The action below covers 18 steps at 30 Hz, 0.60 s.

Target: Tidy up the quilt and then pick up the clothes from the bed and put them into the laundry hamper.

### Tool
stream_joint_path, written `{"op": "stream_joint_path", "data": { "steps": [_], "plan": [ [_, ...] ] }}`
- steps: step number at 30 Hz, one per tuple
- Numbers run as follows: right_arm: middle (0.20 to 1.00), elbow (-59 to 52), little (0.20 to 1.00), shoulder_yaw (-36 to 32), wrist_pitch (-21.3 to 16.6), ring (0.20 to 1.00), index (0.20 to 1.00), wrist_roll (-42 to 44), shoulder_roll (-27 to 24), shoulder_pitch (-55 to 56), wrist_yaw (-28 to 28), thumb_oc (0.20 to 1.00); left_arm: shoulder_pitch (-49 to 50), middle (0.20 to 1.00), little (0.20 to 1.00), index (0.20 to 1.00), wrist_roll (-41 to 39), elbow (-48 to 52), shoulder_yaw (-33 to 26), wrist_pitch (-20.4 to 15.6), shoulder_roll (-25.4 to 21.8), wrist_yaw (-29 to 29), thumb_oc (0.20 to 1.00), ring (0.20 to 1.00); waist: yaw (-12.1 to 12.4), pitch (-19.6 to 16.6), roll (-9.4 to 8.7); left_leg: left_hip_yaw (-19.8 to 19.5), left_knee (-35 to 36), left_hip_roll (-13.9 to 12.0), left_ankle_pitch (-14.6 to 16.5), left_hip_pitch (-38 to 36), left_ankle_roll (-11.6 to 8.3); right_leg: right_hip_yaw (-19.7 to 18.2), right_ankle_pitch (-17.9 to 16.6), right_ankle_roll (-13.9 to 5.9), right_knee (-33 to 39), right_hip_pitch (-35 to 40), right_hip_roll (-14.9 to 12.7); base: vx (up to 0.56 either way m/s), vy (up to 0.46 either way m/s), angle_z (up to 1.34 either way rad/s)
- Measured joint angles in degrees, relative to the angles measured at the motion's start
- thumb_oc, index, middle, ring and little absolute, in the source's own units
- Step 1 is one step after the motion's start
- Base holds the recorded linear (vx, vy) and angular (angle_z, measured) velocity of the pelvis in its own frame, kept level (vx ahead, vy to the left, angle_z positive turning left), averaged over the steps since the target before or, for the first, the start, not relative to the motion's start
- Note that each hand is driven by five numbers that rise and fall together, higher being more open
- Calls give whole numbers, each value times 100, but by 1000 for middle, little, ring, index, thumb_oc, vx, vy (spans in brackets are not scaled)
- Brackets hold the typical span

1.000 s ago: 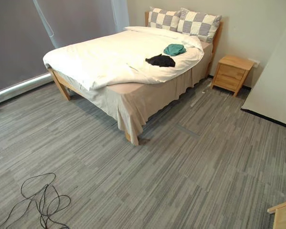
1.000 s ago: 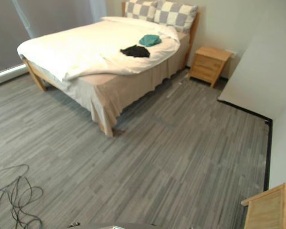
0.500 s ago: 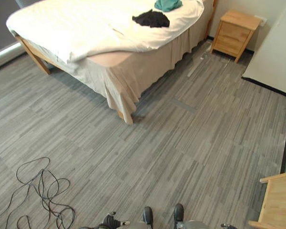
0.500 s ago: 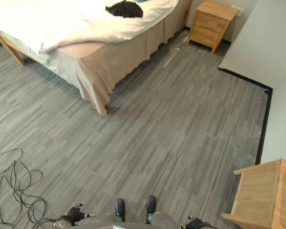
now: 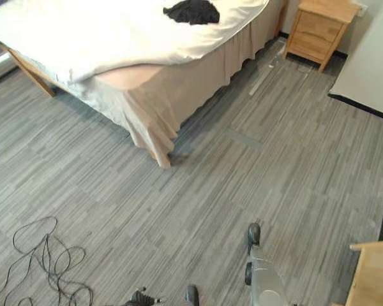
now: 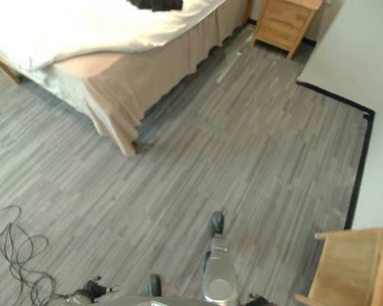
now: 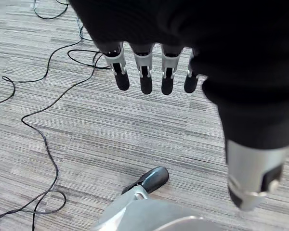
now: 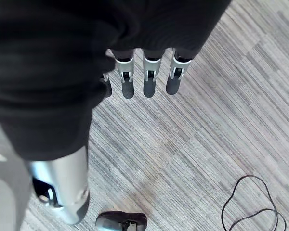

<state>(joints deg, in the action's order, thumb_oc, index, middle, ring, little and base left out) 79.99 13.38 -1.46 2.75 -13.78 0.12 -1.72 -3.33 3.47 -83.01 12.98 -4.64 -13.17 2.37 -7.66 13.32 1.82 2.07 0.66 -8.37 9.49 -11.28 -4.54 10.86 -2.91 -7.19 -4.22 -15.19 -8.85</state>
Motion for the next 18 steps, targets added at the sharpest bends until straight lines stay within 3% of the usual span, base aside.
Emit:
{"op": "stream_joint_path", "data": {
  "steps": [2, 3, 4, 5, 6, 7, 9, 10, 11, 12, 13, 14, 15, 16, 17, 18],
  "plan": [
    [1000, -24, 1000, -3, 2, 1000, 1000, -15, -67, 16, 12, 1000, 4, 1000, 1000, 1000, -2, 34, -3, 9, 42, 0, 1000, 1000, 9, -87, 94, 20, -1104, -212, -82, 370, -235, 54, -209, 130, 110, 344, 270, 245, -213, 43],
    [1000, -4, 1000, 113, -14, 1000, 1000, -21, -166, -43, 22, 1000, 37, 1000, 1000, 1000, -18, 52, -39, -49, 96, 27, 1000, 1000, 171, -189, -32, 40, -1968, -287, -169, 646, -309, 140, -557, 584, 170, 484, 305, 445, -439, -11],
    [1000, -97, 1000, 76, -25, 1000, 1000, -30, -328, -81, 44, 1000, 56, 1000, 1000, 1000, -31, 215, 2, -14, 176, 68, 1000, 1000, 236, -211, 65, -325, -2974, -449, -423, 1229, -305, 165, -302, 784, 142, 525, 509, 773, -600, -17],
    [1000, -86, 1000, 93, -76, 1000, 1000, -38, -449, -95, 43, 1000, -116, 1000, 1000, 1000, -37, 198, 33, -40, 187, 90, 1000, 1000, 281, -243, 107, -472, -4017, -501, -914, 1874, -282, 248, -295, 870, 256, 650, 613, 663, -357, -11],
    [1000, -126, 1000, 175, 37, 1000, 1000, -33, -521, -344, 83, 1000, -260, 1000, 1000, 1000, -79, 499, 2, -30, 173, 108, 1000, 1000, 496, -167, -12, -669, -5113, -438, -1846, 2547, -285, 149, -91, 1125, 316, 855, 662, 533, -210, -11],
    [1000, -101, 1000, 273, 44, 1000, 1000, -32, -496, -438, 145, 1000, -349, 1000, 1000, 1000, -121, 529, -30, -67, 87, 119, 1000, 1000, 554, -68, -185, -392, -5427, -481, -1520, 2695, -176, 98, -131, 1179, 443, 1088, 607, 363, -64, -21],
    [1000, -121, 1000, 471, 22, 1000, 1000, -33, -431, -595, 231, 1000, -460, 1000, 1000, 1000, -118, 588, -42, -109, -189, 139, 1000, 1000, 624, 1, -572, 102, -5079, -378, -1043, 2819, -149, 122, -192, 1132, 610, 1509, 468, 577, 54, -6],
    [1000, -288, 1000, 512, -34, 1000, 1000, -23, -408, -702, 263, 1000, -422, 1000, 1000, 1000, -119, 668, -48, -104, -279, 163, 1000, 1000, 652, -69, -745, 460, -4504, -265, -959, 3149, -128, 104, 74, 1159, 811, 1831, 459, 634, 113, 9],
    [1000, -339, 1000, 510, -63, 1000, 1000, -10, -402, -766, 271, 1000, -433, 1000, 1000, 1000, -119, 690, -36, -108, -253, 164, 1000, 1000, 683, -53, -776, 755, -3644, -193, -865, 3152, -92, 104, 213, 1031, 913, 2009, 502, 854, 179, 25],
    [1000, -343, 1000, 523, -62, 1000, 1000, -4, -421, -806, 273, 1000, -428, 1000, 1000, 1000, -118, 768, 10, -110, -189, 155, 1000, 1000, 723, -55, -663, 1188, -1779, -72, -942, 3084, -26, 185, 360, 1001, 899, 2238, 617, 569, 107, 4],
    [1000, -338, 1000, 509, -76, 1000, 1000, -3, -432, -850, 272, 1000, -418, 1000, 1000, 1000, -149, 838, -6, -119, -123, 148, 1000, 1000, 841, -26, -585, 1393, -1128, 10, -1105, 3081, 71, 160, 421, 961, 902, 2395, 708, 581, 115, -16],
    [1000, -272, 1000, 568, -110, 1000, 1000, -4, -411, -870, 269, 1000, -368, 1000, 1000, 1000, -176, 851, -84, -114, -83, 139, 1000, 1000, 937, -36, -608, 1993, -587, 68, -1192, 3054, 26, 289, 643, 716, 910, 2602, 714, 353, 73, -11],
    [1000, -254, 1000, 634, -137, 1000, 1000, -4, -404, -836, 266, 1000, -359, 1000, 1000, 1000, -213, 772, -120, -68, -45, 128, 1000, 1000, 923, -80, -601, 2613, -211, 206, -1211, 2980, 48, 461, 842, 626, 927, 2887, 726, 364, 83, 16],
    [1000, -243, 1000, 626, -144, 1000, 1000, -7, -405, -700, 262, 1000, -305, 1000, 1000, 1000, -224, 769, -120, -29, -35, 124, 1000, 1000, 903, -160, -569, 2823, -231, 332, -1312, 2925, 292, 531, 999, 633, 894, 3119, 744, 667, 133, 0],
    [1000, -250, 1000, 680, -157, 1000, 1000, -20, -437, -528, 230, 1000, -27, 1000, 1000, 1000, -251, 743, -268, -27, -22, 114, 1000, 1000, 968, -385, -511, 3137, -710, 295, -935, 2744, 793, 424, 1190, 478, 763, 3471, 933, 627, 101, -14],
    [1000, -253, 1000, 760, -191, 1000, 1000, -32, -432, -401, 234, 1000, 48, 1000, 1000, 1000, -251, 594, -293, 14, -26, 89, 1000, 1000, 920, -504, -398, 2941, -604, 332, -1236, 2602, 1377, 515, 1332, 258, 301, 3463, 1005, 475, 87, -13]
  ]
}}
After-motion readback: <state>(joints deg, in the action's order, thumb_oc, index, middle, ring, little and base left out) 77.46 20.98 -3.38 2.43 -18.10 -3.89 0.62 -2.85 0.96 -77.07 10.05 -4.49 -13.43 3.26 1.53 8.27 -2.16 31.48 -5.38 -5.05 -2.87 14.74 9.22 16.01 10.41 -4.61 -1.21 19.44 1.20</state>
